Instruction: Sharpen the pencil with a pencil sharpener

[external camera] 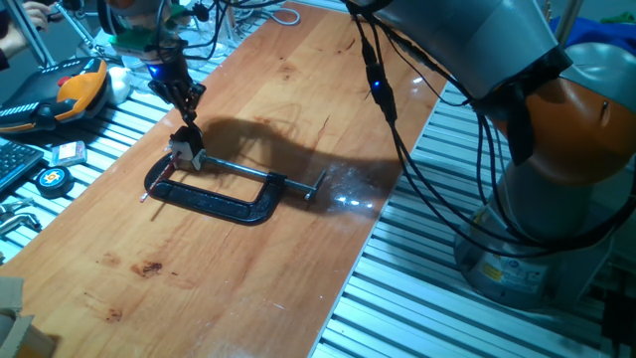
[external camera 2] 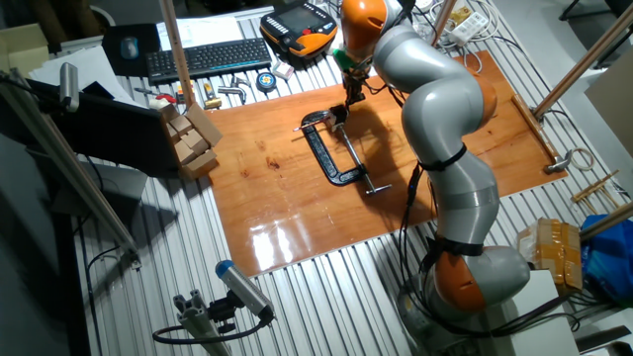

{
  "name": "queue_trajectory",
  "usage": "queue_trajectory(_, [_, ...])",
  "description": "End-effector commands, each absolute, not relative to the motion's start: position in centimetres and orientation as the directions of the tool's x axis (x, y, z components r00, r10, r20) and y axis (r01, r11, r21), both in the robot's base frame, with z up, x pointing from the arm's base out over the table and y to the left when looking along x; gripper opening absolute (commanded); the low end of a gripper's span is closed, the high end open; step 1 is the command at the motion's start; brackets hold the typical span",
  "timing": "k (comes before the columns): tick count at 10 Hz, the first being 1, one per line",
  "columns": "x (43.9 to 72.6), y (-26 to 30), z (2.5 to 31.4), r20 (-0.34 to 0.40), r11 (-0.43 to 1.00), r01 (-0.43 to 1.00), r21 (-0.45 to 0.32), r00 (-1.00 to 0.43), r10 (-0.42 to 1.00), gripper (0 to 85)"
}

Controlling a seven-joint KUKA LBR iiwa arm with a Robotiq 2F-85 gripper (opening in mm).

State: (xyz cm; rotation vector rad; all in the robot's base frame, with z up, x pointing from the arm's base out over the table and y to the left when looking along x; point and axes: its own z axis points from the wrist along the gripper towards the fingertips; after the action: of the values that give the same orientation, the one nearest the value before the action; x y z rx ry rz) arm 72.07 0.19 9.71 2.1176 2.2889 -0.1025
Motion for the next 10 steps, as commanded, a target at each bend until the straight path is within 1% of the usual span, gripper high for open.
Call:
queue_trajectory(1, [72.1, 0.2, 9.6, -0.059, 0.077, 0.997, -0.032, -0.079, 0.995, 34.0])
queue_trajectory(2, [72.2, 0.2, 9.4, -0.056, 0.077, 0.997, -0.028, -0.079, 0.995, 34.0])
queue_trajectory(3, [72.2, 0.2, 9.4, -0.052, 0.076, 0.997, -0.027, -0.077, 0.996, 17.0])
queue_trajectory(7, [72.5, 0.3, 8.4, -0.038, 0.071, 0.997, -0.005, -0.071, 0.997, 17.0])
queue_trajectory(10, [72.7, 0.3, 8.4, -0.049, 0.069, 0.998, -0.004, -0.069, 0.996, 17.0])
